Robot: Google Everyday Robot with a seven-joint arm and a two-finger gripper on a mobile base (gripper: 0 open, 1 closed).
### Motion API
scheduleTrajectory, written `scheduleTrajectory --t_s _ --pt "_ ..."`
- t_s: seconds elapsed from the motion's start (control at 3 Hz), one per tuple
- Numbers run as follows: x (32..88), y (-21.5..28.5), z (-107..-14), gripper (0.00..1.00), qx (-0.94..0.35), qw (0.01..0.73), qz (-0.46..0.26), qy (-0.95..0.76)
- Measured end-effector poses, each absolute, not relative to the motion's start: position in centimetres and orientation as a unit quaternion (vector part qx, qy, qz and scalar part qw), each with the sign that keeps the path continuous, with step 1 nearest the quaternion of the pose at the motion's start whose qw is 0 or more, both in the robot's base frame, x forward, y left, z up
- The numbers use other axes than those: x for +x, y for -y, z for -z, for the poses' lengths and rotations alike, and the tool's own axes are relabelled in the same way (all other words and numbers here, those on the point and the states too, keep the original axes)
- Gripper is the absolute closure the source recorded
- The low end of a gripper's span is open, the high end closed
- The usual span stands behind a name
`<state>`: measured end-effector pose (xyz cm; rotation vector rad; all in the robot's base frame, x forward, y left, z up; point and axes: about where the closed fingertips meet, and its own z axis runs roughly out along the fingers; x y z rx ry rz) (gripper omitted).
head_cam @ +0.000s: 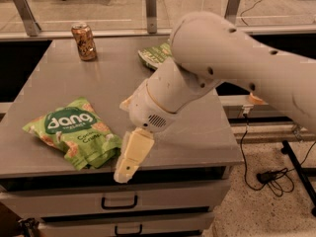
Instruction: Move green rice chip bag near green jalapeno chip bag
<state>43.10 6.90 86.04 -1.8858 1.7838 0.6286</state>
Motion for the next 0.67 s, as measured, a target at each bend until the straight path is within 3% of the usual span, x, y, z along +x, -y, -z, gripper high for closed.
scheduleTrajectory --t_s 0.33,0.67 --pt "43.9 -9.4 -84.7 0.0 -0.661 0.259 -0.259 -0.655" --pt "44.4 -11.3 -84.0 0.17 -0.633 0.273 -0.289 -0.665"
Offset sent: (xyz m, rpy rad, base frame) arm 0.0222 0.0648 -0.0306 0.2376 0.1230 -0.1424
